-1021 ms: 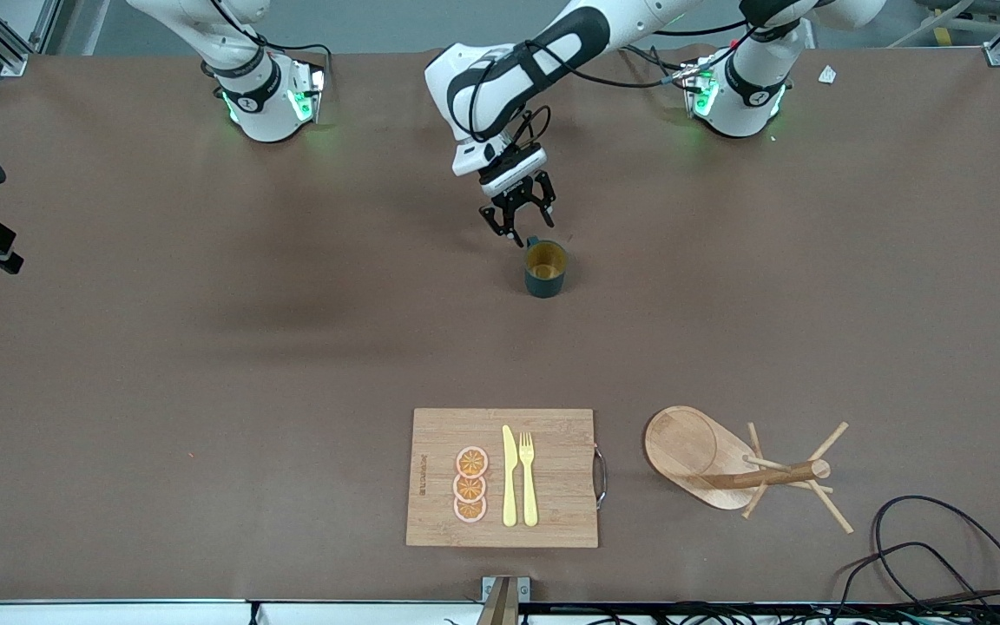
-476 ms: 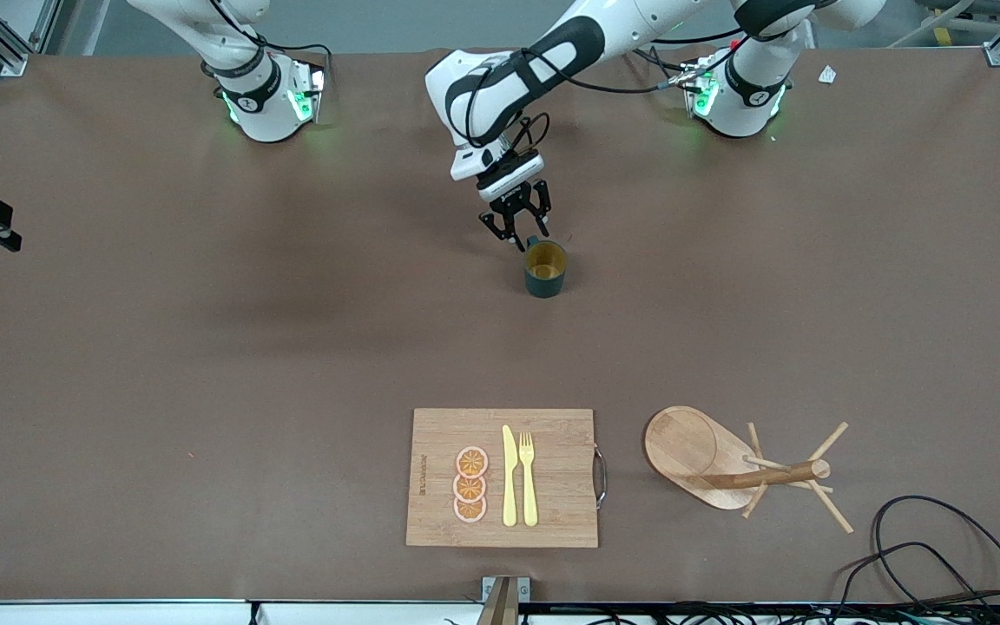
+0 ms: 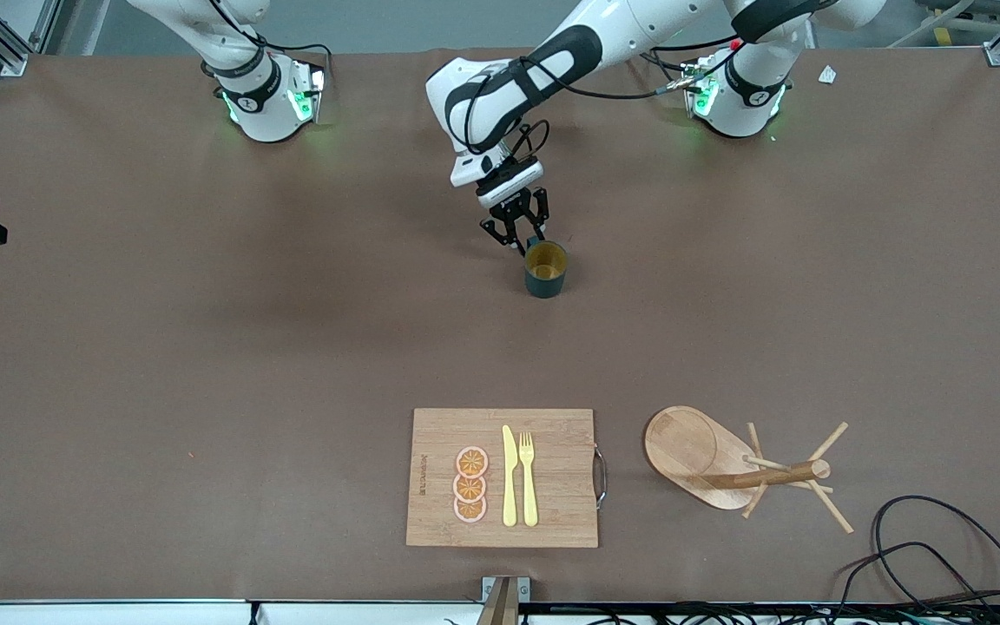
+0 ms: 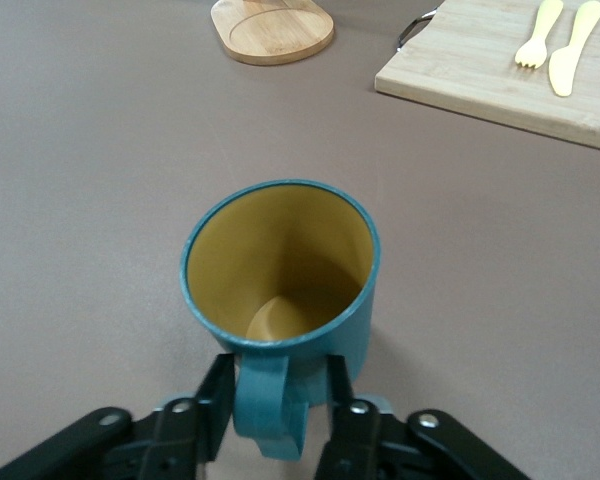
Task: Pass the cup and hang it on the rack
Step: 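Lower the left gripper onto the mug handle while the right gripper retracts, then lift the mug by its handle with the left gripper toward the rack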
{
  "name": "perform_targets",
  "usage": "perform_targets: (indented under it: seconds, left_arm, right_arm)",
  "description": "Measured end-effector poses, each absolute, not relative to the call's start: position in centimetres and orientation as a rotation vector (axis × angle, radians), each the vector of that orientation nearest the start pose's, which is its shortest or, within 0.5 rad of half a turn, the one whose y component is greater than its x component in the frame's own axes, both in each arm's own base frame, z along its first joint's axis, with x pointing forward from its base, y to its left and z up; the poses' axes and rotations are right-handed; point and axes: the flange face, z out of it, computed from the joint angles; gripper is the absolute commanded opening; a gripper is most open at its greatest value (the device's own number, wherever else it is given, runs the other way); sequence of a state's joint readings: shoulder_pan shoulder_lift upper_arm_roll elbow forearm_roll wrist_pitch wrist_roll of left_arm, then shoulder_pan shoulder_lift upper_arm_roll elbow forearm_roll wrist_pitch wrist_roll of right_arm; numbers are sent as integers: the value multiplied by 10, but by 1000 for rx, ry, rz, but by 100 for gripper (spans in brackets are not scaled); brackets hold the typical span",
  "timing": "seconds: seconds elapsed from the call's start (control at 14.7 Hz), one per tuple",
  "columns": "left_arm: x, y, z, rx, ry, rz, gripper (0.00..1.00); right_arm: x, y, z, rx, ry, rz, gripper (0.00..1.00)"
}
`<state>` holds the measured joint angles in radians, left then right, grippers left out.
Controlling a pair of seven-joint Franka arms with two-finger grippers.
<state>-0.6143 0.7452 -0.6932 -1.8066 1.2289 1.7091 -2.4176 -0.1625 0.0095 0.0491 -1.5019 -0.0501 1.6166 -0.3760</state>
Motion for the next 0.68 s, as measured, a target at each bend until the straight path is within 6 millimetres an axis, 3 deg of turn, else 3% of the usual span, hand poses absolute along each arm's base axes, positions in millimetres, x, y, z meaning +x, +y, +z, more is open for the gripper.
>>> perform_targets:
  seconds: [0.2,0.48,0.68]
  left_arm:
    - [273,-548,186,-2563,-701,-1056,2]
    - [295,-565,211,-2584,-779,-1069,0]
    - [332,-585,259,-2621,-895,-980,0]
  right_arm:
    - [564,-61,667,-3194,-447,-180,100]
    - [567,-71,663,-3197,-423,-171,100]
    - [566,-75,662,-3199,-392,-156,100]
